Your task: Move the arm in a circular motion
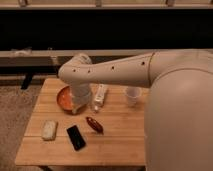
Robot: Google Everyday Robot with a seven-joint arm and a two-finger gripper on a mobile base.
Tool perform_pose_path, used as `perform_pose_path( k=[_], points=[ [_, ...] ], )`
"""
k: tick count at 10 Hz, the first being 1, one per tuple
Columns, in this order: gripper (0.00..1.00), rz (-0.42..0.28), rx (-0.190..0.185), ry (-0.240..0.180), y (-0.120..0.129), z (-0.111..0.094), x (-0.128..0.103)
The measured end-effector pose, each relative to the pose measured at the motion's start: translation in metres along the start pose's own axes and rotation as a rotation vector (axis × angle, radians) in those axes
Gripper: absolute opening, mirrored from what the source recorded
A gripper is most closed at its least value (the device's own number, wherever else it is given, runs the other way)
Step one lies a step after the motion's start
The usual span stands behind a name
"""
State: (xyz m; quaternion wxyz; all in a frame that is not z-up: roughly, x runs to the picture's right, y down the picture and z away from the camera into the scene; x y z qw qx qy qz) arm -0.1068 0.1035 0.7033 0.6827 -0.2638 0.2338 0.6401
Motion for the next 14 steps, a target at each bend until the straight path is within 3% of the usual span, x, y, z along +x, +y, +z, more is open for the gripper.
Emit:
perform_pose_path(
  k=[5, 7, 8, 9, 12, 14],
  points=[
    [0.65, 0.003, -0.001, -0.001, -0.001, -0.001, -0.001],
    [0.65, 0.071, 0.003, -0.007, -0.023, -0.009, -0.006],
    [0.65, 0.133, 0.01, -0.013, -0.069, -0.02, -0.024],
    [0.65, 0.157, 0.016, -0.014, -0.091, -0.024, -0.04],
    [0.65, 0.192, 0.023, -0.011, -0.133, -0.034, -0.102],
    [0.65, 0.174, 0.026, -0.003, -0.131, -0.03, -0.136]
  ],
)
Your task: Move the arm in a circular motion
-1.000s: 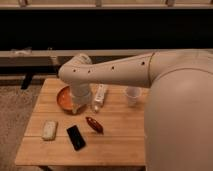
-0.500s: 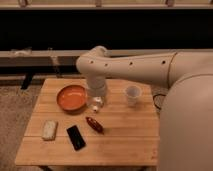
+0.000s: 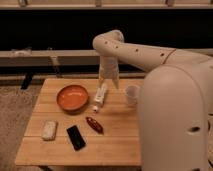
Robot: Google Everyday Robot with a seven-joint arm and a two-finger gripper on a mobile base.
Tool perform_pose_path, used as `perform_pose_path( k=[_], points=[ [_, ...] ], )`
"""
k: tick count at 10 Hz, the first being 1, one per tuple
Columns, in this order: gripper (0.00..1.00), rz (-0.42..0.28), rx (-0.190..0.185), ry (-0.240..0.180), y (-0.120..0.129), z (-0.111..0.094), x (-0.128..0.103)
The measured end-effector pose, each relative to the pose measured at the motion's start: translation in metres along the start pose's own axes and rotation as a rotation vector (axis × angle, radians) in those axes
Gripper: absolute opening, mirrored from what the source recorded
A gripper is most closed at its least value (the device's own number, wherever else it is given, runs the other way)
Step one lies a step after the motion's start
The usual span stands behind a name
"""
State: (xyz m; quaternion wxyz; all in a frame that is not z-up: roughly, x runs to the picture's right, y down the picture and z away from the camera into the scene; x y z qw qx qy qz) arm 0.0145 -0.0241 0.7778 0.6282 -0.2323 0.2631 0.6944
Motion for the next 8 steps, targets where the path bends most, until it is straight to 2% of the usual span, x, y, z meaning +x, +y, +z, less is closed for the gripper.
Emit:
perform_pose_path(
  k=[2, 4, 7, 8],
  points=[
    [0.65, -0.036, 0.005, 0.009, 0.031, 0.006, -0.028],
    [0.65, -0.101, 0.002, 0.014, 0.088, 0.01, -0.041],
    [0.65, -0.214, -0.007, 0.023, 0.158, 0.018, -0.04],
    [0.65, -0.286, -0.011, 0.029, 0.194, 0.023, -0.028]
  ],
)
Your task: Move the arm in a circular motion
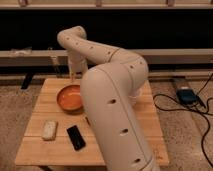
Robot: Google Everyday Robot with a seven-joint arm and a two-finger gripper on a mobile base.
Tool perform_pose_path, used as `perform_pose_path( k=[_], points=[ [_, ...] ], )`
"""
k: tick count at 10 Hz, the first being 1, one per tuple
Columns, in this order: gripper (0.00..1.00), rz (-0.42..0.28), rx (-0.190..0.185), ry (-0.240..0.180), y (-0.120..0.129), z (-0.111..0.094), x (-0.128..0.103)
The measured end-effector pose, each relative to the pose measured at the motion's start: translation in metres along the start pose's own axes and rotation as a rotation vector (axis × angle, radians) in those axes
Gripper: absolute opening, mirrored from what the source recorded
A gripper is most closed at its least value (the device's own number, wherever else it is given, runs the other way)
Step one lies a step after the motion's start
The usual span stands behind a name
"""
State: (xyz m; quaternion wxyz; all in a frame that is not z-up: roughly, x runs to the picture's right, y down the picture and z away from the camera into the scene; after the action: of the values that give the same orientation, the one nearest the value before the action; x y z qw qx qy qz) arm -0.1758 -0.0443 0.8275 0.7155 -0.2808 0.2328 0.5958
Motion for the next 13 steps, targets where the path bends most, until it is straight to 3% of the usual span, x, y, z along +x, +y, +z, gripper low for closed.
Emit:
perform_pose_path(
  k=[3, 6, 7, 10, 13],
  points=[
    [0.65, -0.168, -0.013, 0.013, 0.076, 0.01, 0.034],
    [0.65, -0.316, -0.016, 0.018, 0.118, 0.012, 0.086],
    [0.65, -0.378, -0.01, 0.013, 0.132, 0.01, 0.115],
    [0.65, -0.483, 0.028, 0.006, 0.138, 0.001, 0.196],
    [0.65, -0.454, 0.043, 0.014, 0.097, -0.008, 0.257]
  ],
)
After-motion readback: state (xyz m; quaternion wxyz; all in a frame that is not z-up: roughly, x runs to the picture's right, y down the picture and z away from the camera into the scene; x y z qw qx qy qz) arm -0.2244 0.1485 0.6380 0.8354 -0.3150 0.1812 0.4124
